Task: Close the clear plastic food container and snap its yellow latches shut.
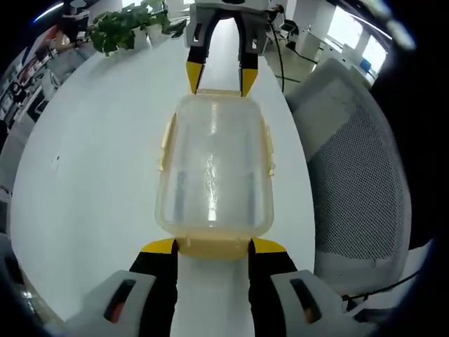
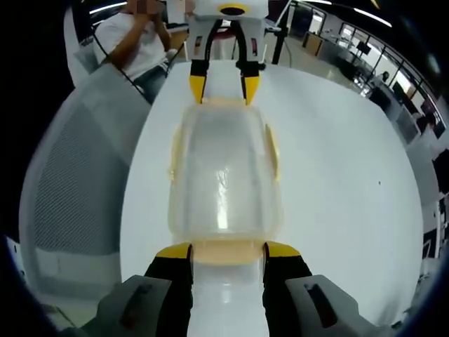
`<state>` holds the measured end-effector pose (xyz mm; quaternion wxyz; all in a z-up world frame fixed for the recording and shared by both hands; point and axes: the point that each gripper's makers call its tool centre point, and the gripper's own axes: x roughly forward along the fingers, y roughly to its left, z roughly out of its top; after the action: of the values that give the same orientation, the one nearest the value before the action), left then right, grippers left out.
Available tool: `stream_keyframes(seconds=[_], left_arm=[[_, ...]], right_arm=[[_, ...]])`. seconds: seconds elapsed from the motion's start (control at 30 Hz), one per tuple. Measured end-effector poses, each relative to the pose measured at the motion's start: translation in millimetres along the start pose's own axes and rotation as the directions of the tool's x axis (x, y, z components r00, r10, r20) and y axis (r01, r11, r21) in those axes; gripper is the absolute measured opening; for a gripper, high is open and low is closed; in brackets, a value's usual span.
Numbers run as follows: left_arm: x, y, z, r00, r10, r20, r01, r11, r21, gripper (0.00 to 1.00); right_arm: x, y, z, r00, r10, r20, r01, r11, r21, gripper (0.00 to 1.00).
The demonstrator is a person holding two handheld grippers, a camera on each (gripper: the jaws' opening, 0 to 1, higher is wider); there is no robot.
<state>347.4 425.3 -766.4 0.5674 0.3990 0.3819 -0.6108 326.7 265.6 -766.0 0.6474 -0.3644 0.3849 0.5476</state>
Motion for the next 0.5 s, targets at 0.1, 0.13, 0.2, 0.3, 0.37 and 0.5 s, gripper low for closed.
stream_keyframes(seconds=[0.1, 0.13, 0.2, 0.3, 0.37, 0.5], left_arm=[[2.4, 0.1, 3.8, 1.000, -0.003, 0.001, 0.003, 1.000, 0.001, 0.38], [3.1, 0.2, 5.7, 1.000, -0.003, 0.000, 0.003, 1.000, 0.003, 0.38], [3.9, 0.6, 8.3, 1.000, -0.003, 0.001, 0.003, 1.000, 0.003, 0.38], [4.6, 0.0, 12.3, 1.000, -0.005, 0.000, 0.005, 1.000, 0.003, 0.38], [4.9, 0.8, 14.4, 1.000, -0.006, 0.002, 0.006, 1.000, 0.003, 0.38], [6.4, 2.7, 19.1, 1.000, -0.004, 0.003, 0.004, 1.000, 0.008, 0.38]], right_arm=[[-0.9, 0.1, -3.8, 1.000, 0.001, 0.000, -0.001, 1.000, 0.002, 0.37], [-1.3, -0.3, -5.7, 1.000, 0.001, 0.000, -0.001, 1.000, 0.004, 0.37], [-2.6, -0.5, -8.5, 1.000, 0.002, -0.003, -0.002, 1.000, 0.005, 0.37], [-4.8, -0.5, -11.8, 1.000, 0.005, -0.003, -0.005, 1.000, 0.007, 0.37], [-5.8, -0.8, -13.5, 1.000, 0.005, -0.003, -0.005, 1.000, 0.008, 0.37], [-8.0, -2.2, -17.4, 1.000, 0.002, -0.006, -0.002, 1.000, 0.010, 0.37]])
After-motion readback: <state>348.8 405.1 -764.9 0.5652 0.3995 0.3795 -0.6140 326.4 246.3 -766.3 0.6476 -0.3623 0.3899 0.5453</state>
